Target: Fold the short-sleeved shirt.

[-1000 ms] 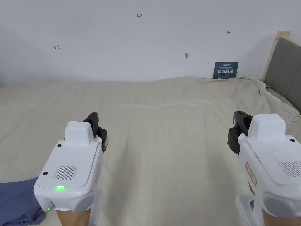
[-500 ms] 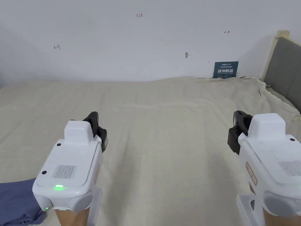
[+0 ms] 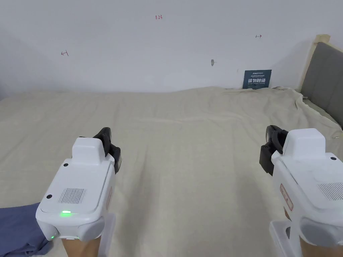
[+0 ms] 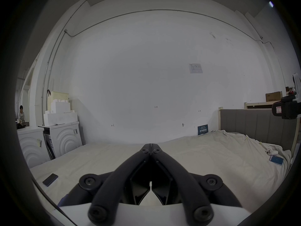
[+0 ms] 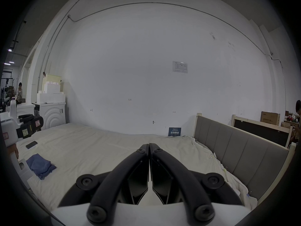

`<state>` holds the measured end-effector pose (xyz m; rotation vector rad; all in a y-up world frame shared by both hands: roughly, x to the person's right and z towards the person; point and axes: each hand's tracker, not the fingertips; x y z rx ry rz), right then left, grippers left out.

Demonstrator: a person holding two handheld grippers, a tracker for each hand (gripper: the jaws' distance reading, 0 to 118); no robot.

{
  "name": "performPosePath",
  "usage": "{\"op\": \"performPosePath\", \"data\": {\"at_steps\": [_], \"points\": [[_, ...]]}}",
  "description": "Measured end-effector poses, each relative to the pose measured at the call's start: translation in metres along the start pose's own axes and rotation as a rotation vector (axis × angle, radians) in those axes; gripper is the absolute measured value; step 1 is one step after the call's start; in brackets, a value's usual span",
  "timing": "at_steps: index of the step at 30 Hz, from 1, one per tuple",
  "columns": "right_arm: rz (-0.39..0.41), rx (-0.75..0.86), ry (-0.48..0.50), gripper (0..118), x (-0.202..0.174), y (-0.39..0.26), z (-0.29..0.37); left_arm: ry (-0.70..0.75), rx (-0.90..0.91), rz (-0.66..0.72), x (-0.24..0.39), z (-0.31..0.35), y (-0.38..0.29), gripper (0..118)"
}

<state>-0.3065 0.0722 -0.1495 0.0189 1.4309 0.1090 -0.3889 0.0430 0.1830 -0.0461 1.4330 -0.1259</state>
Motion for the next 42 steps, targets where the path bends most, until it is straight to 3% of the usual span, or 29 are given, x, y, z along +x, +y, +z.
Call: {"op": "performPosePath", "data": {"at_steps": [5, 6, 8, 9, 10, 12, 14, 18, 42], "points": [[-0.002, 0.003, -0.004, 4, 0.001, 0.0, 0.001, -0.001, 0.009, 0.003, -0.001, 0.0, 0.0, 0], [-0.006, 0.004, -0.001, 18, 0.001, 0.0, 0.002, 0.0, 0.01, 0.011, -0.001, 0.0, -0.001, 8], [-0.013, 0.003, 0.001, 57, 0.003, 0.0, 0.002, 0.008, 0.007, 0.026, -0.003, 0.001, -0.001, 23], [-0.014, 0.001, 0.001, 81, 0.004, 0.0, 0.002, -0.004, 0.006, 0.045, -0.006, 0.001, -0.001, 37], [-0.019, 0.0, 0.007, 95, 0.005, 0.0, 0.002, -0.003, 0.006, 0.052, -0.007, 0.0, -0.002, 52], [-0.027, 0.013, -0.004, 107, 0.005, 0.0, 0.004, 0.004, 0.006, 0.055, -0.007, 0.001, -0.002, 93], [-0.029, 0.023, -0.01, 108, 0.005, 0.001, 0.006, 0.008, 0.003, 0.052, -0.008, 0.001, -0.002, 118], [-0.03, 0.022, -0.013, 118, 0.007, 0.003, 0.006, 0.011, 0.03, 0.048, -0.008, 0.006, 0.0, 118], [-0.036, 0.038, -0.024, 118, 0.005, 0.005, 0.01, 0.019, 0.059, 0.032, -0.006, 0.011, 0.005, 118]]}}
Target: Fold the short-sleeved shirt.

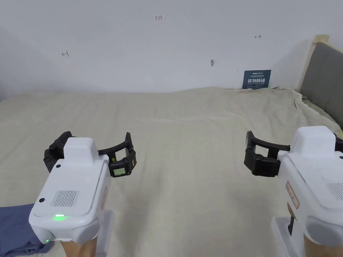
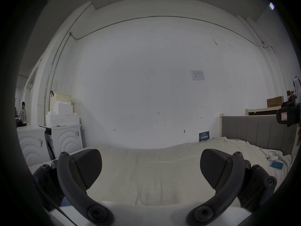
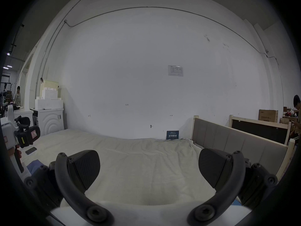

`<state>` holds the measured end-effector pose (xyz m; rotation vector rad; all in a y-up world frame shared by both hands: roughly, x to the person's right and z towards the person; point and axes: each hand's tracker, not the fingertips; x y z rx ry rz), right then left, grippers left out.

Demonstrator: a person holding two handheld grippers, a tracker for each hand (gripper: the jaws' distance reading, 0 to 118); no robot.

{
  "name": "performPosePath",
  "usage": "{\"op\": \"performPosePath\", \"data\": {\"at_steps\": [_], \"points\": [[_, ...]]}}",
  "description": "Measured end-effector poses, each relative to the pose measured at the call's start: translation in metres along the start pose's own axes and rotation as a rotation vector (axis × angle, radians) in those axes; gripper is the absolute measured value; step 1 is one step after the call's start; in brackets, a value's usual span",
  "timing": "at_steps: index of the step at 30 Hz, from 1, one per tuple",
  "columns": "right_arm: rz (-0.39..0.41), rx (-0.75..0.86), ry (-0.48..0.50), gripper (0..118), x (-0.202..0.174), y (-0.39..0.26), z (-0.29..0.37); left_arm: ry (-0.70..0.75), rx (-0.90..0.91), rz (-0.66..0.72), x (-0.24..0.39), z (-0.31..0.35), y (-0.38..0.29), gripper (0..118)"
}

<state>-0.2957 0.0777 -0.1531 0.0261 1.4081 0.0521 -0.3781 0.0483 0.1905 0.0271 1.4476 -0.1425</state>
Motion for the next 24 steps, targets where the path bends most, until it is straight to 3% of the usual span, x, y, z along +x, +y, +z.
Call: {"op": "performPosePath", "data": {"at_steps": [24], "points": [[0.008, 0.011, 0.002, 118, 0.0014, 0.0015, 0.0008, 0.011, -0.001, 0.005, -0.0012, -0.0012, -0.0022, 118]]}}
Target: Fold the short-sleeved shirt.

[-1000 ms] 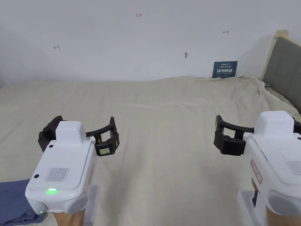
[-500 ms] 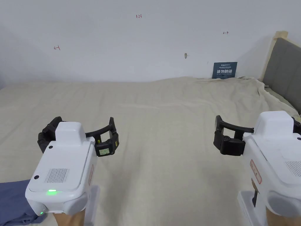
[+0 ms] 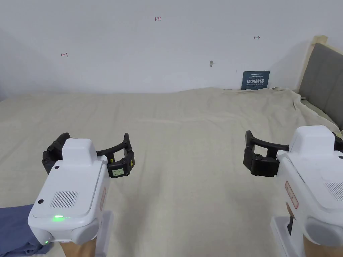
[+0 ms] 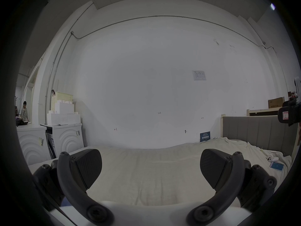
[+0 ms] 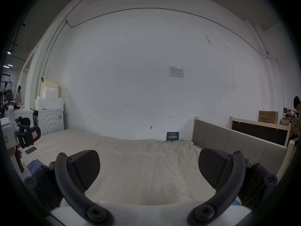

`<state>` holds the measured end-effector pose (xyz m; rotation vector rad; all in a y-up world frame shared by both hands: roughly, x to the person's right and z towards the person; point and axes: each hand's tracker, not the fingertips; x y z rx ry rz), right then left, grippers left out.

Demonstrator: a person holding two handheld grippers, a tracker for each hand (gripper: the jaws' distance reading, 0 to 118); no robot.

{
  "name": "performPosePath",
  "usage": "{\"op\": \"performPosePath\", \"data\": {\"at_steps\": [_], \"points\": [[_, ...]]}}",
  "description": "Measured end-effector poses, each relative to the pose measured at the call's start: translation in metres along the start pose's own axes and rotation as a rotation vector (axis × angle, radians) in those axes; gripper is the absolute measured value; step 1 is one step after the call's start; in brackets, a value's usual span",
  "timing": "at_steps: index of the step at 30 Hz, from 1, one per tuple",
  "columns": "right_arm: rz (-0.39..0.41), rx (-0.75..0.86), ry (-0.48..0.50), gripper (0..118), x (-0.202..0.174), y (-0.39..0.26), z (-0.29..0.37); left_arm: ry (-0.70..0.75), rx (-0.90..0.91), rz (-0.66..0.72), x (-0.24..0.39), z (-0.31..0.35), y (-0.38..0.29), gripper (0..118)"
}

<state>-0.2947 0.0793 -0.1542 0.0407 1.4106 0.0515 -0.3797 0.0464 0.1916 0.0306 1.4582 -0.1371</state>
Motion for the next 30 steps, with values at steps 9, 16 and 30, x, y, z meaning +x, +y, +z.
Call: {"op": "performPosePath", "data": {"at_steps": [9, 16, 30], "points": [[0.0, 0.003, 0.001, 118, -0.0024, 0.0041, 0.0026, -0.001, 0.0, -0.006, 0.0002, 0.0003, 0.0002, 118], [0.003, 0.003, -0.003, 118, -0.0029, 0.0051, 0.0037, 0.001, -0.003, -0.006, -0.0012, 0.0011, -0.0003, 118], [0.009, 0.003, -0.004, 118, -0.0021, 0.0017, 0.0018, -0.002, -0.003, -0.006, -0.0014, 0.0031, -0.0007, 118]]}}
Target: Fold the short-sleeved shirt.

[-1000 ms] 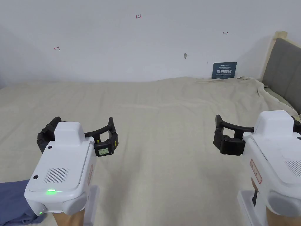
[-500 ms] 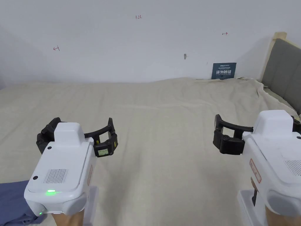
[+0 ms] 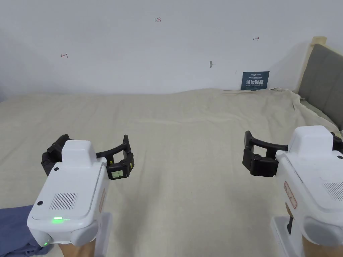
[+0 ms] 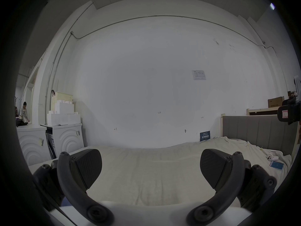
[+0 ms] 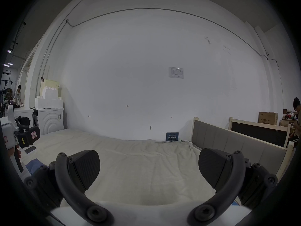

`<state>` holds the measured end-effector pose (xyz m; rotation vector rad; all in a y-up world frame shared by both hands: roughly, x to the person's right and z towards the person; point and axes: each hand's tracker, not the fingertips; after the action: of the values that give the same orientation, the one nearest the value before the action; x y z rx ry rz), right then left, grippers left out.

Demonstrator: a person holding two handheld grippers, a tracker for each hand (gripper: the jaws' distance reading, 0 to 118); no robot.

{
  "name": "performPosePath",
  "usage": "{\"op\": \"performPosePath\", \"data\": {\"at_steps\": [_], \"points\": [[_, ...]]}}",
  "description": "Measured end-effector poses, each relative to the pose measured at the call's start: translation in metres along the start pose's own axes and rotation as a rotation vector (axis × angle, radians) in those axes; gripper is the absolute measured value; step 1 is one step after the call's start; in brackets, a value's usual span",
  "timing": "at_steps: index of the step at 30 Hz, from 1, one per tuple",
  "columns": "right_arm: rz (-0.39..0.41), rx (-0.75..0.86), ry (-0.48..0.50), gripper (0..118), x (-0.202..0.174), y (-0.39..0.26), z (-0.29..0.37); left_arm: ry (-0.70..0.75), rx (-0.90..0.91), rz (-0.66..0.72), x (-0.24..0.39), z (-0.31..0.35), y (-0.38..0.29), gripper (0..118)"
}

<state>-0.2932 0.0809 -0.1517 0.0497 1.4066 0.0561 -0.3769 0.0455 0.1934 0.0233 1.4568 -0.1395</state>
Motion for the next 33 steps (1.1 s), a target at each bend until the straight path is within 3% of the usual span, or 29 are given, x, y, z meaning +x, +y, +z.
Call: {"op": "performPosePath", "data": {"at_steps": [33], "points": [[0.012, 0.022, -0.02, 118, -0.0031, 0.0045, 0.0028, -0.015, -0.004, -0.003, 0.0004, 0.0005, -0.0015, 118]]}}
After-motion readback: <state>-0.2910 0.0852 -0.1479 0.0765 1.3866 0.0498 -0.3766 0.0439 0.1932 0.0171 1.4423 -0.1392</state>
